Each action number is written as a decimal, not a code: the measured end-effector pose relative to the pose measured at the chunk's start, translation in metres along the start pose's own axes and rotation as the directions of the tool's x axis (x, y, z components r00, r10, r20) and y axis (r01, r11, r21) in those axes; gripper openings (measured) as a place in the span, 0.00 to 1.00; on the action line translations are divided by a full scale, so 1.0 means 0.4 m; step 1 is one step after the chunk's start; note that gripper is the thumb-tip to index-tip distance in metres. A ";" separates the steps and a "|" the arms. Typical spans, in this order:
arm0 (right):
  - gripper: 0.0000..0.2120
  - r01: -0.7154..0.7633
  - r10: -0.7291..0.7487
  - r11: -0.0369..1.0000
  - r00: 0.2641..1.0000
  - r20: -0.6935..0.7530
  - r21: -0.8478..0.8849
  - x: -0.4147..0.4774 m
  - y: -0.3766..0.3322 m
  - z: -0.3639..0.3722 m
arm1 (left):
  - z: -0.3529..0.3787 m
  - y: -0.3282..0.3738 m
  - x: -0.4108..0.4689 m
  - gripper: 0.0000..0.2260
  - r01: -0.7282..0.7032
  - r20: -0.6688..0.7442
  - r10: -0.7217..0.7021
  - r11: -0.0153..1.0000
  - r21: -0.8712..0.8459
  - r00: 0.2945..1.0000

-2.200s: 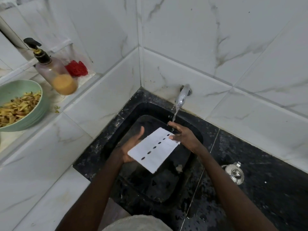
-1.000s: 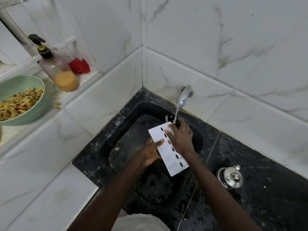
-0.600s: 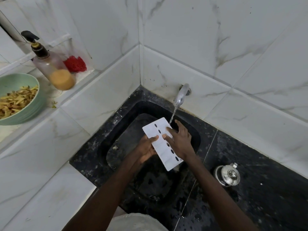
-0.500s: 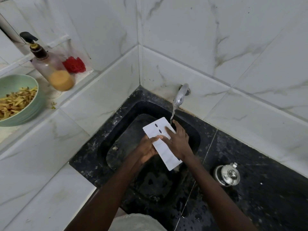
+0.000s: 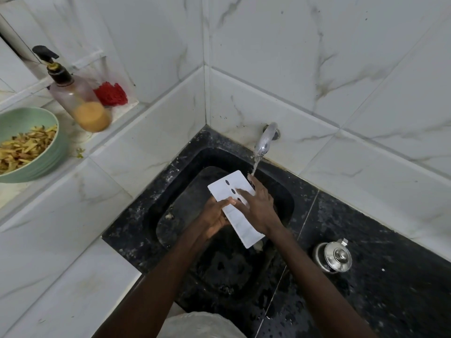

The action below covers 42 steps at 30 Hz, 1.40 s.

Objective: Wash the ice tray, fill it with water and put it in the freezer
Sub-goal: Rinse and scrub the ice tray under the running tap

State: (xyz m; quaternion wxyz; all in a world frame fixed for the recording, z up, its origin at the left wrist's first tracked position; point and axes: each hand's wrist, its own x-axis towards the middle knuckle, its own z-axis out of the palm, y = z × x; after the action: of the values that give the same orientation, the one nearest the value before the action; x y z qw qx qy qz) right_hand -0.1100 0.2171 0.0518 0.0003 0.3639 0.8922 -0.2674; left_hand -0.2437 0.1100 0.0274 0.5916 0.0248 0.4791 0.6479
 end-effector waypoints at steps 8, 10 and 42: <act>0.30 -0.117 0.116 0.993 0.992 -0.040 -0.025 0.015 -0.013 0.011 | 0.007 -0.017 -0.003 0.22 0.031 0.016 -0.031 0.999 -0.018 0.999; 0.30 -0.040 0.041 0.999 0.999 0.009 -0.030 0.006 -0.014 0.017 | 0.006 -0.006 -0.004 0.20 0.017 0.015 -0.017 1.000 0.004 1.000; 0.32 -0.139 0.141 0.990 0.986 -0.090 0.030 -0.050 0.002 0.019 | -0.001 0.001 -0.011 0.23 0.002 0.001 -0.002 0.999 -0.054 1.000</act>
State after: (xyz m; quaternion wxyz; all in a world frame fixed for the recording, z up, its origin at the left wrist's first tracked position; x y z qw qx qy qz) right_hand -0.0963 0.2011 0.0485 -0.0264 0.4375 0.8603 -0.2604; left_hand -0.2429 0.1061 0.0297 0.5929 0.0088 0.4611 0.6601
